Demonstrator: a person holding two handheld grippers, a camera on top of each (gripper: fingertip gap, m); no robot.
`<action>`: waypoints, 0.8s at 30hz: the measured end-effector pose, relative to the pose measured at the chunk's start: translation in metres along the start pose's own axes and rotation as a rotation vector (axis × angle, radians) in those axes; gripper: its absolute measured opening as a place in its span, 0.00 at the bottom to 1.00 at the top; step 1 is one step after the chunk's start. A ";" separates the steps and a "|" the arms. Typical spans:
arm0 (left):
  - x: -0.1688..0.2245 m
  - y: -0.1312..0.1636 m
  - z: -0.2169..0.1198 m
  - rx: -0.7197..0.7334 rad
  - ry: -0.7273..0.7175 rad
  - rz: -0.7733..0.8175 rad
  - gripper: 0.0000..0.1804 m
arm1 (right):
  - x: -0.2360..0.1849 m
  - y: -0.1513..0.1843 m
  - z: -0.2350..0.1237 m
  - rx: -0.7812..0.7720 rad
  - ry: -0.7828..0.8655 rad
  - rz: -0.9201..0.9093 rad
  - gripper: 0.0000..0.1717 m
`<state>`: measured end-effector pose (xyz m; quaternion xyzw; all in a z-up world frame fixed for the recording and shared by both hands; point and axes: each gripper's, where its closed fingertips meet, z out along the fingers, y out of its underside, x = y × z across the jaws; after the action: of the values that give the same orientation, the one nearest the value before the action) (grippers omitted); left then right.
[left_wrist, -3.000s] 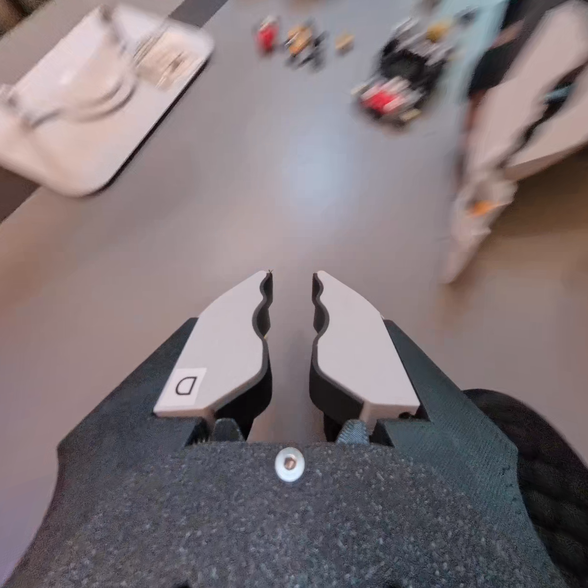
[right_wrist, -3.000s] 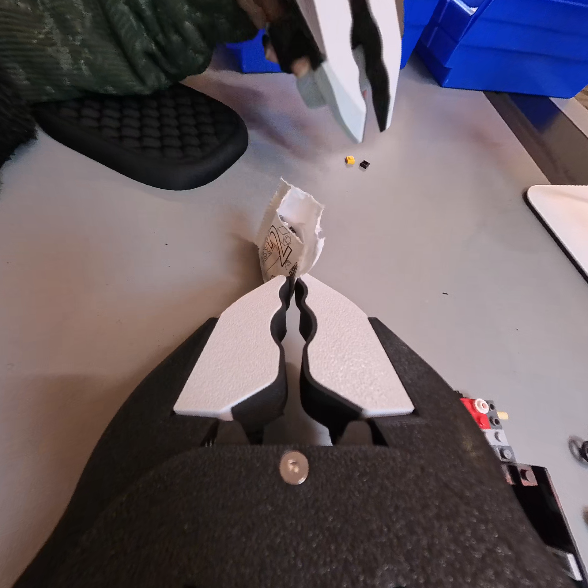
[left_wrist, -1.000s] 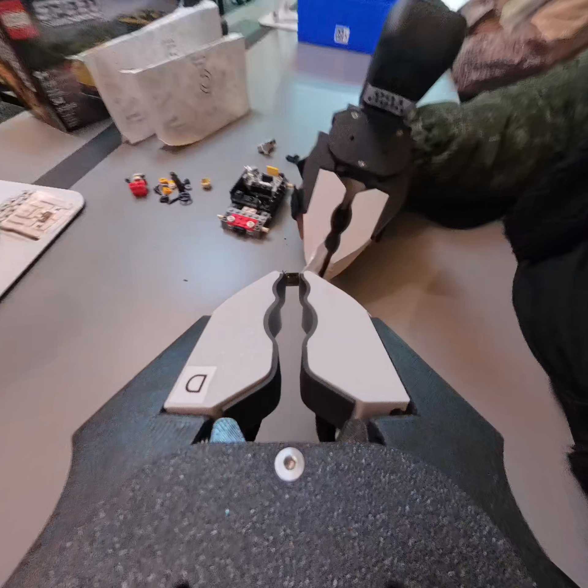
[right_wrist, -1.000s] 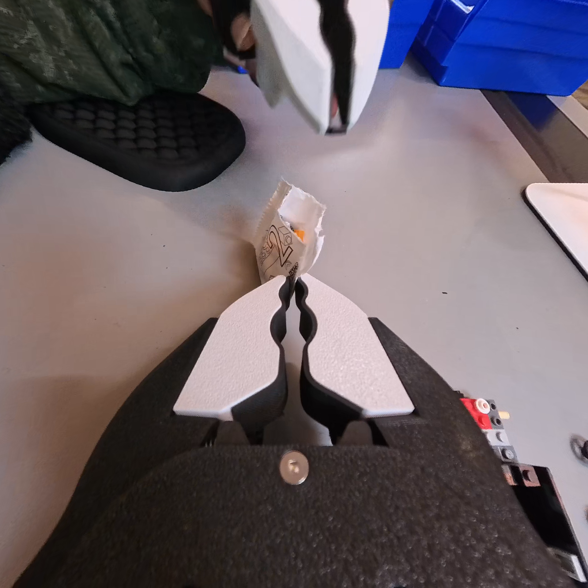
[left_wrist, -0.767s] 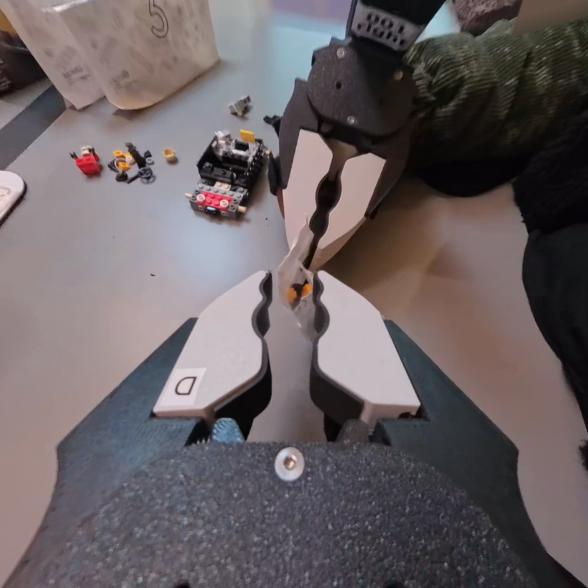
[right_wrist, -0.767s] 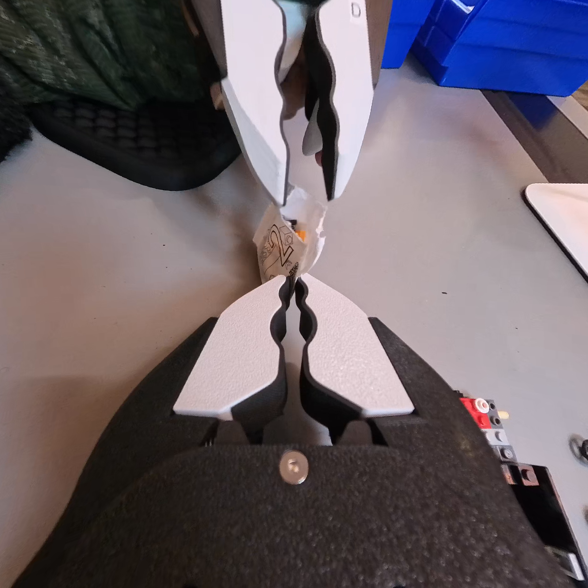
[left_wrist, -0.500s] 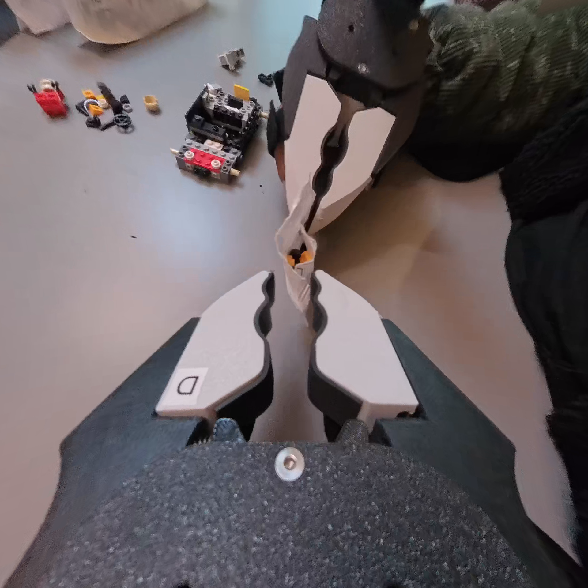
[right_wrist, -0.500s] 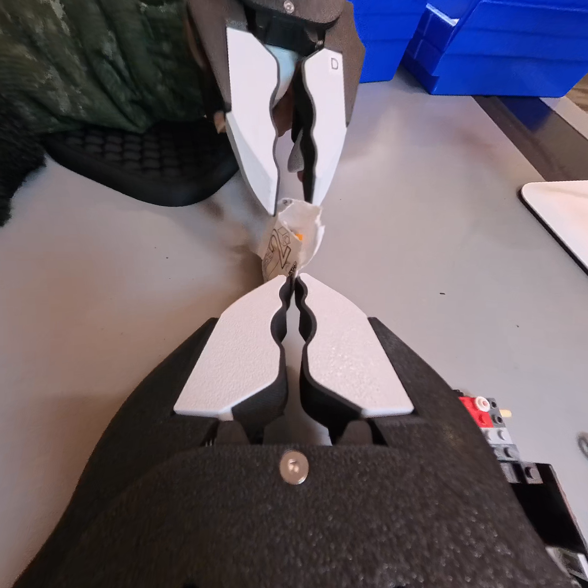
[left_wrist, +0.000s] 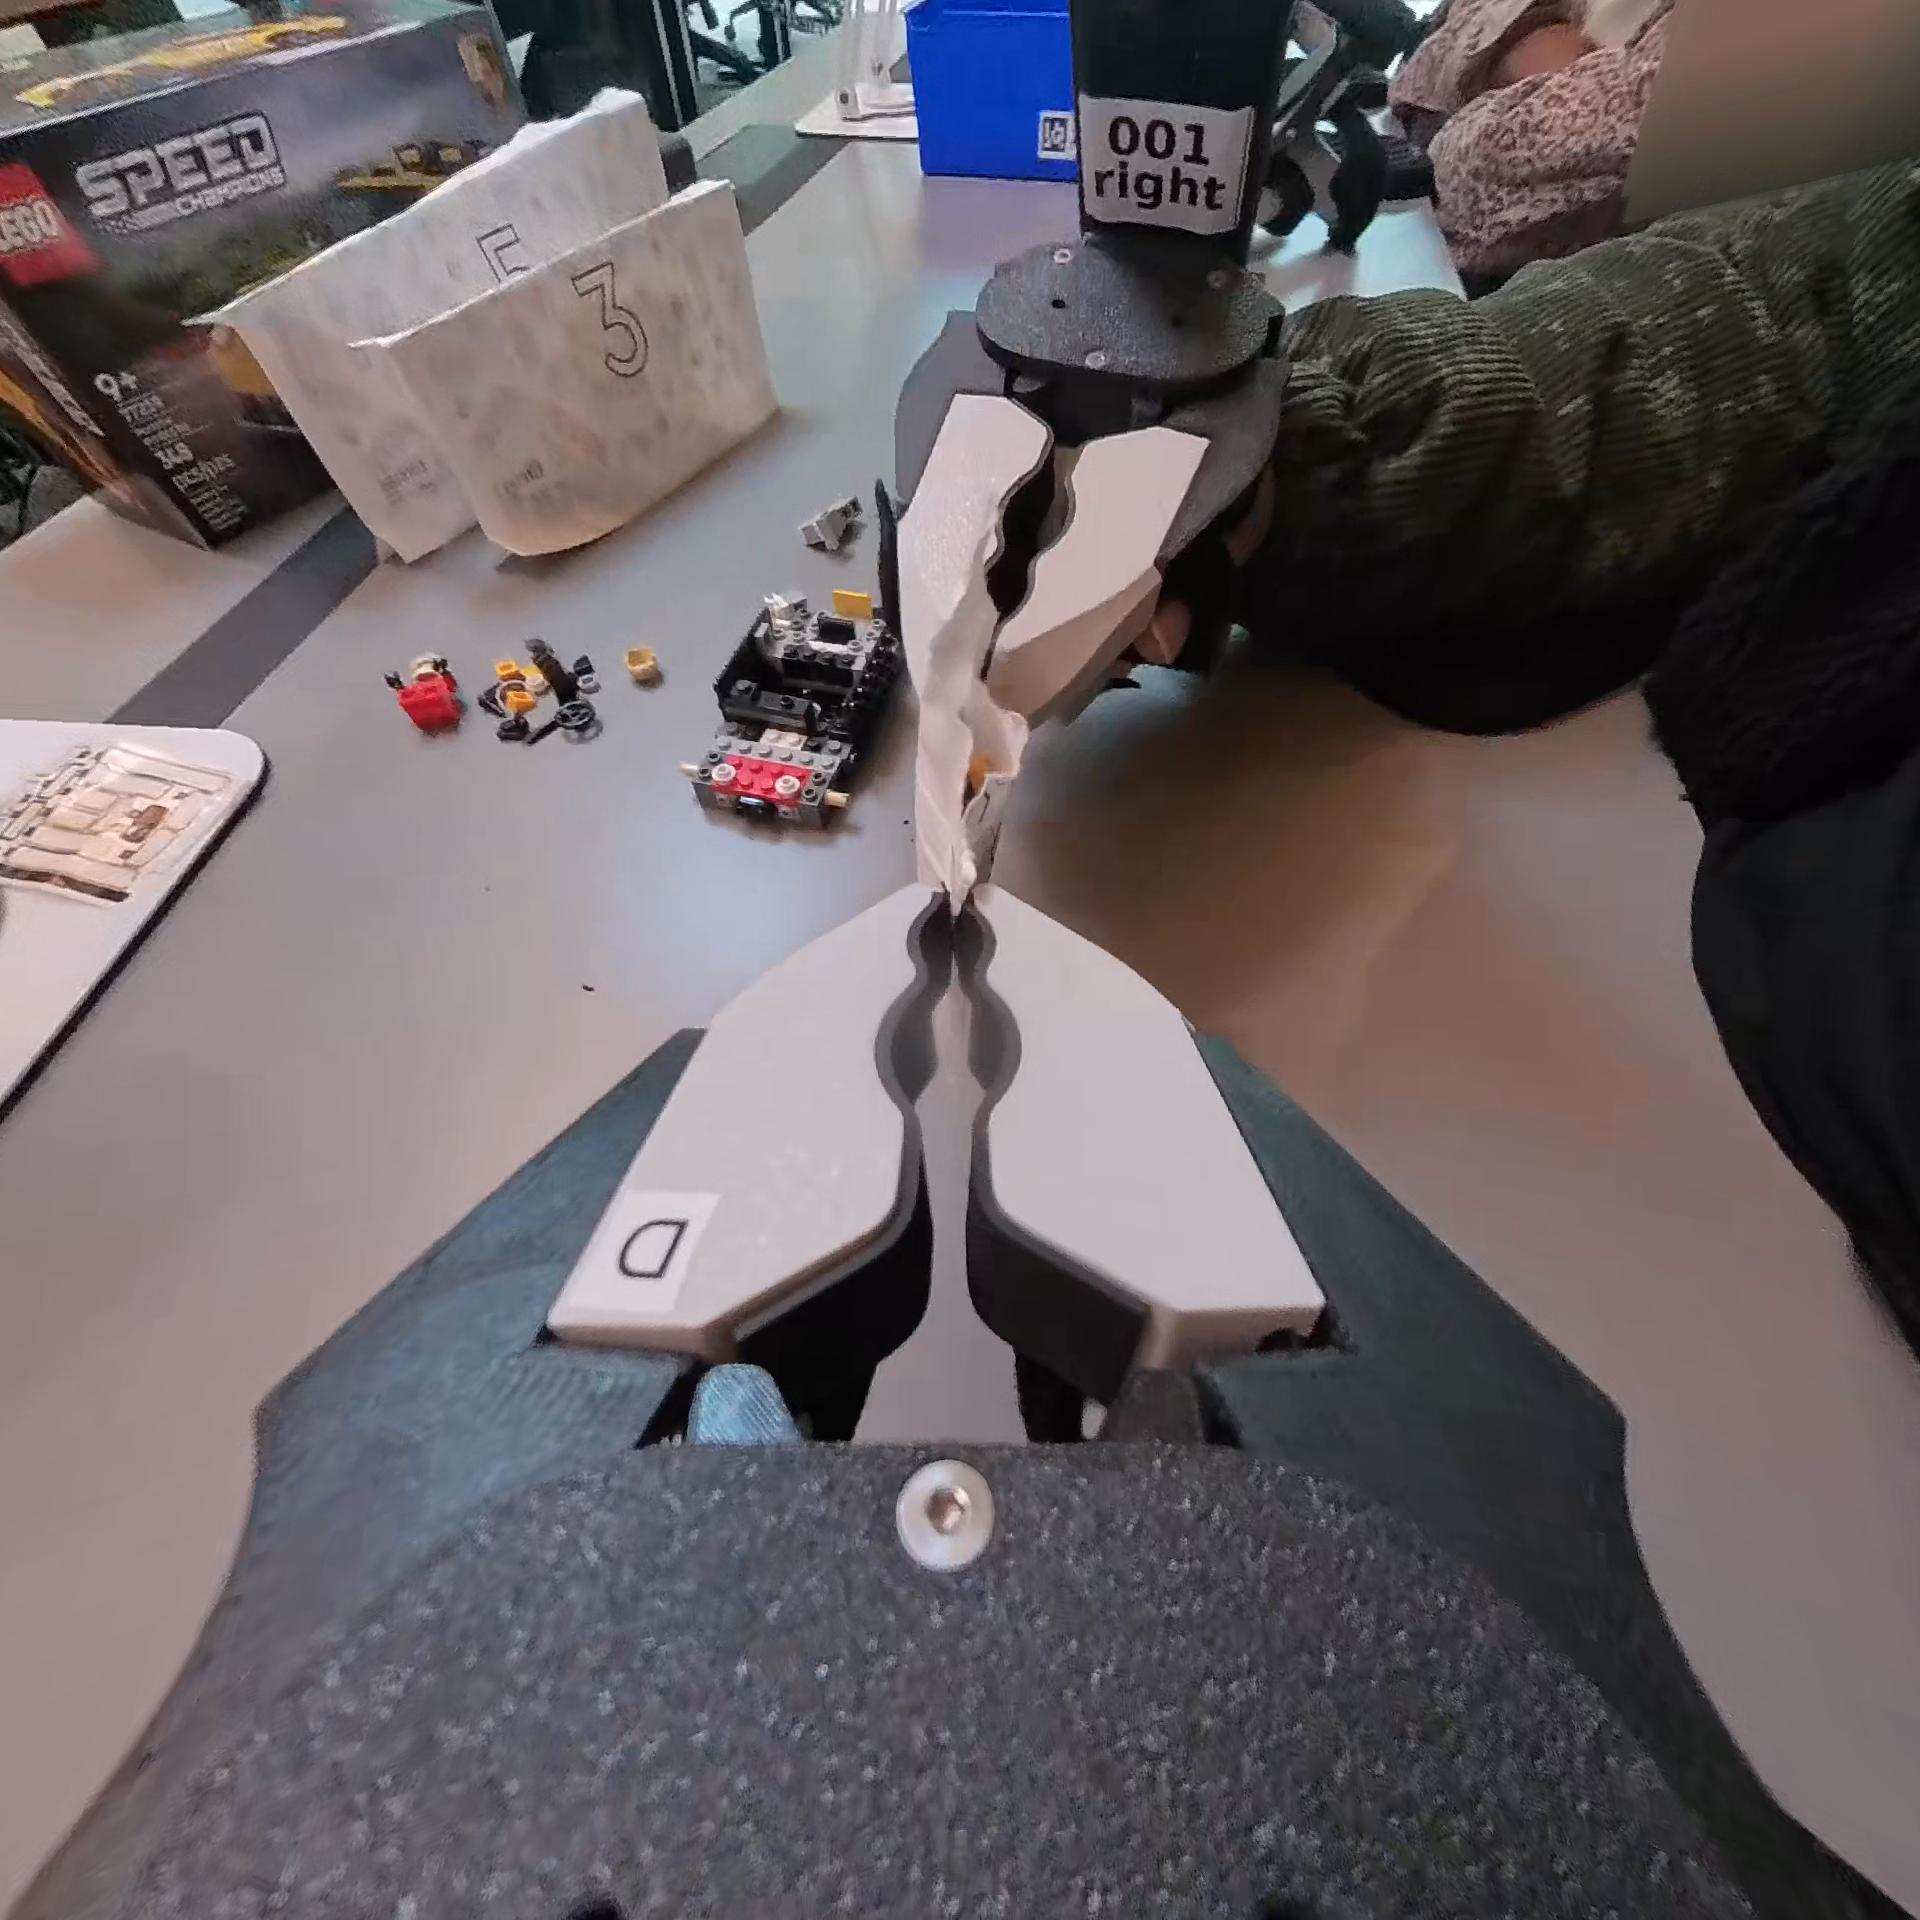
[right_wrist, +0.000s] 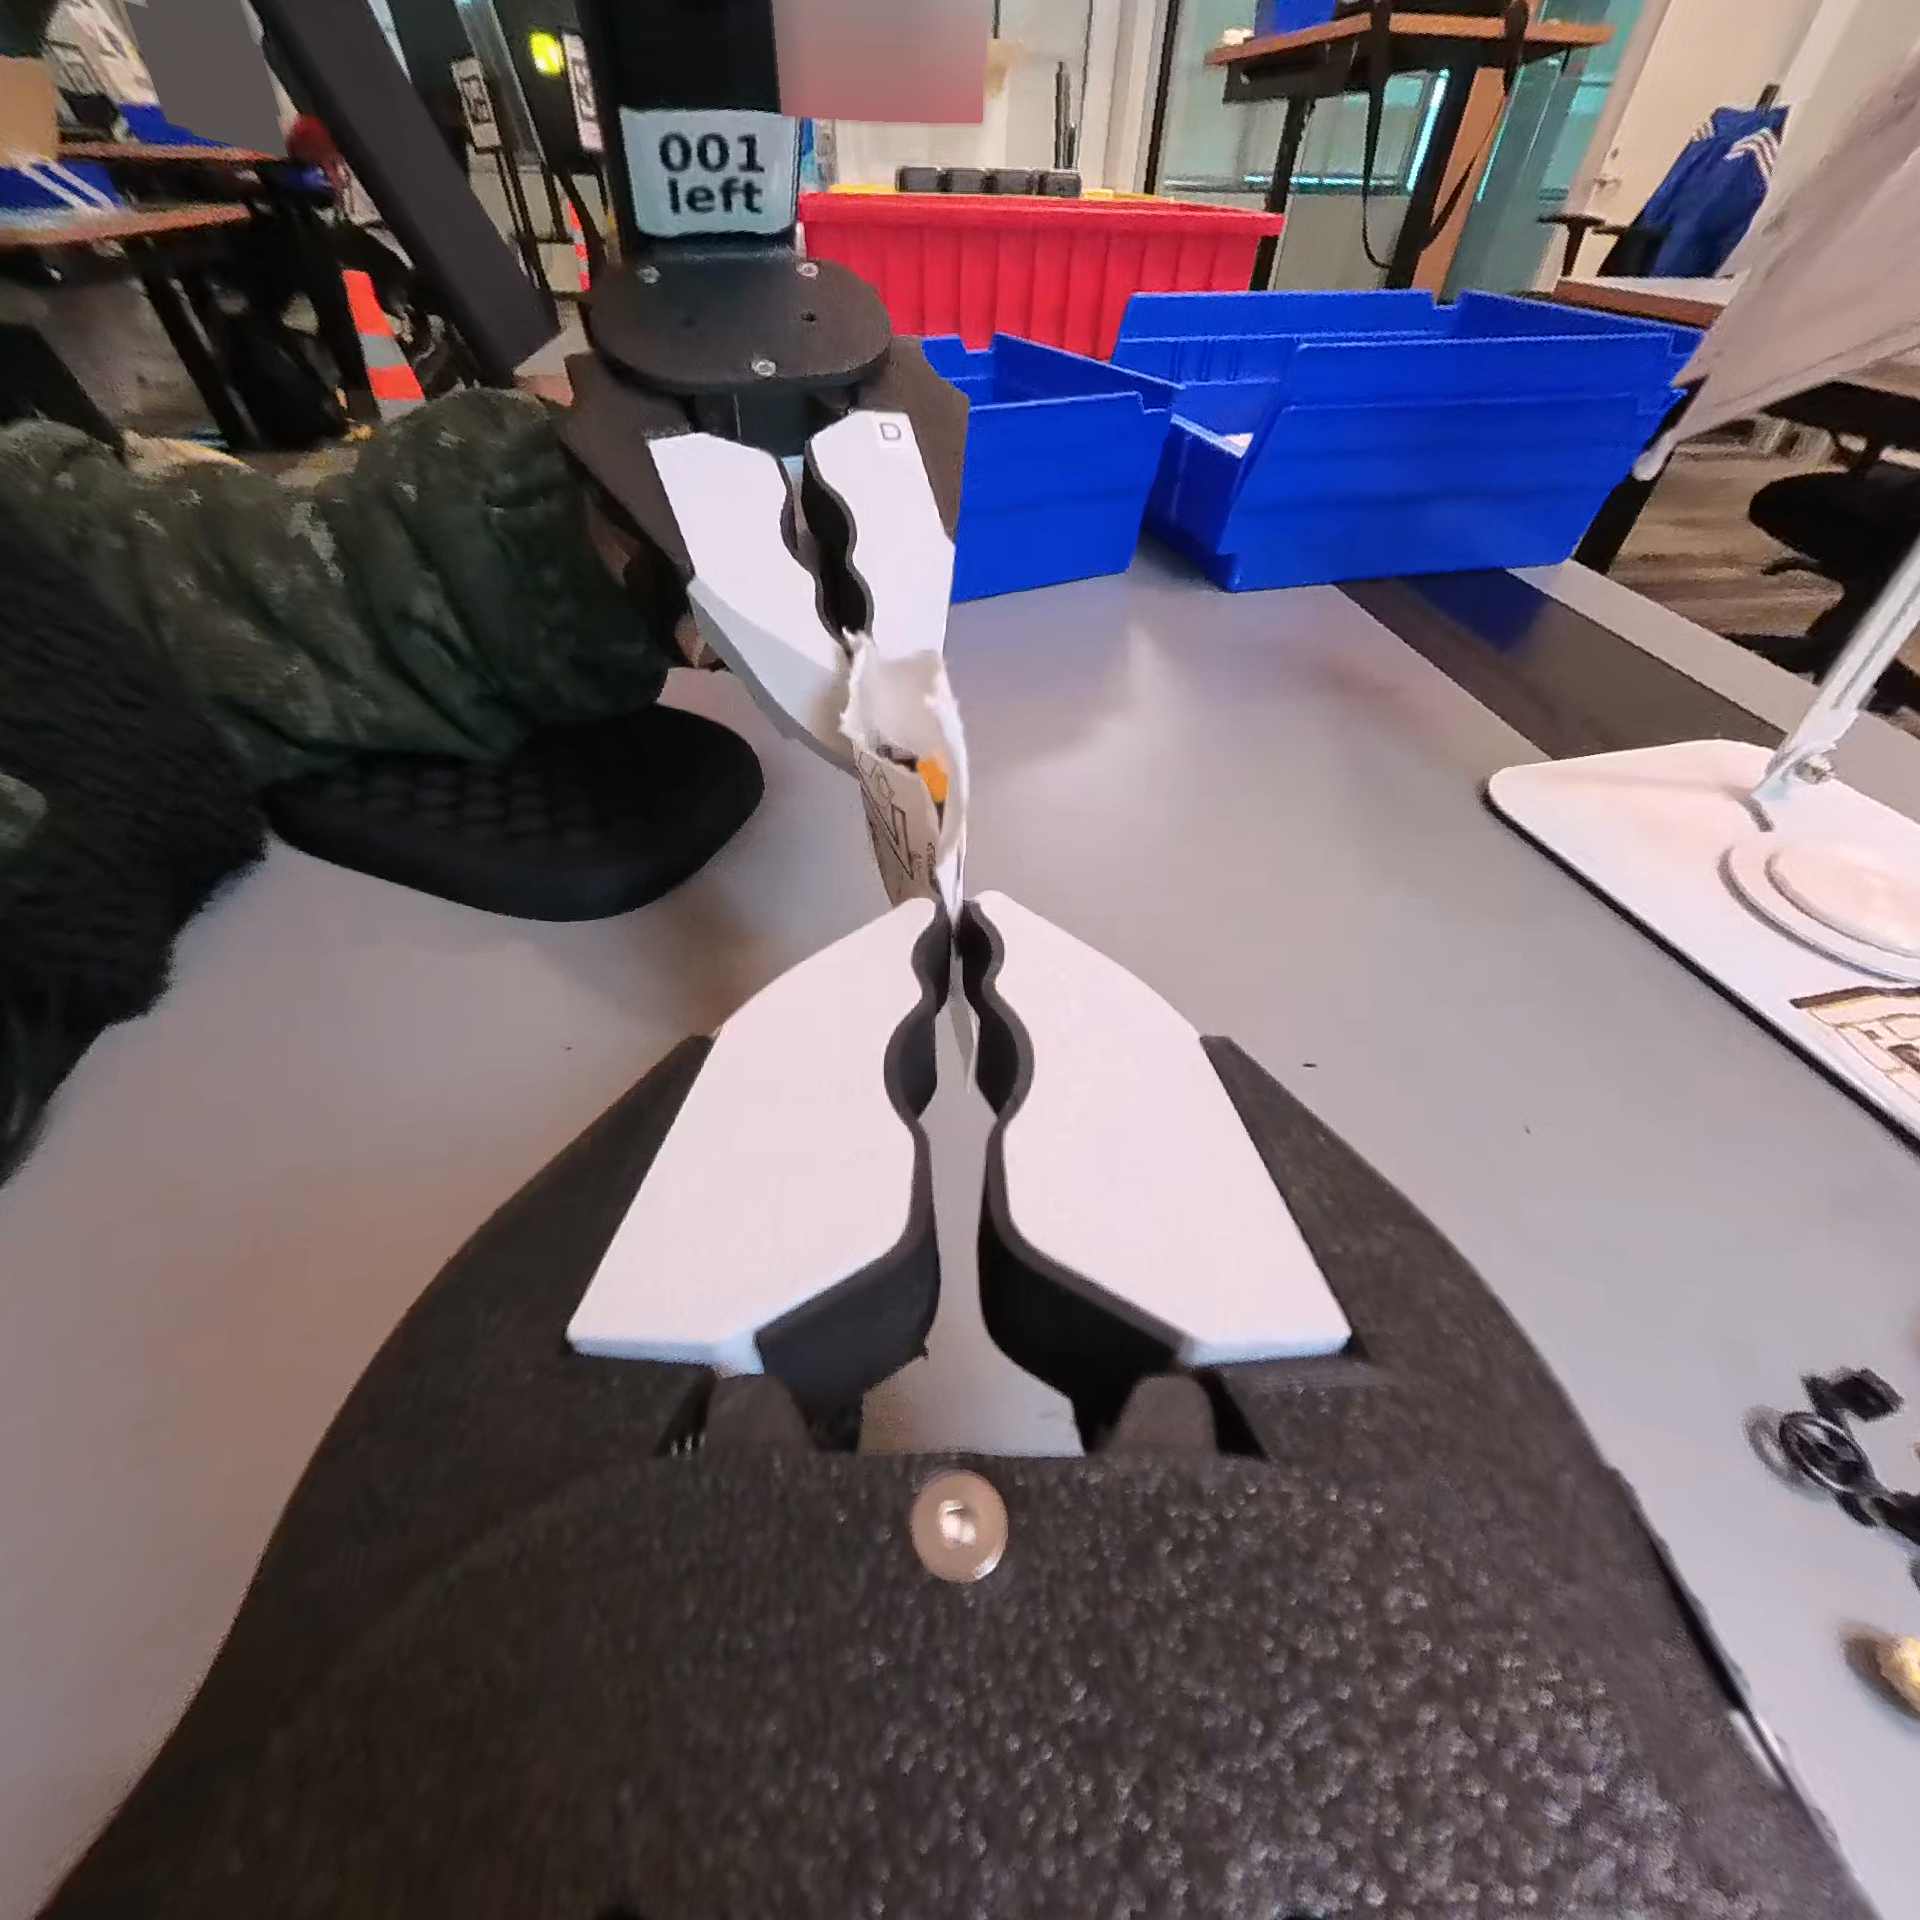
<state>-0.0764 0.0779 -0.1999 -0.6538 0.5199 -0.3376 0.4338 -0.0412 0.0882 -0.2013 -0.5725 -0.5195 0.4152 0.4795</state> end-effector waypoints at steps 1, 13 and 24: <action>0.002 0.001 0.000 0.000 0.017 -0.001 0.00 | -0.001 0.001 0.000 -0.009 0.000 -0.020 0.01; 0.004 0.049 0.015 -0.212 0.069 -0.051 0.00 | -0.011 0.045 0.009 -0.258 -0.055 -0.079 0.00; 0.007 0.048 0.017 -0.203 0.075 -0.028 0.12 | -0.013 0.044 0.009 -0.250 -0.083 -0.049 0.11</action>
<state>-0.0784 0.0707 -0.2504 -0.6885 0.5582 -0.3135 0.3409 -0.0426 0.0760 -0.2465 -0.5973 -0.6002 0.3589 0.3926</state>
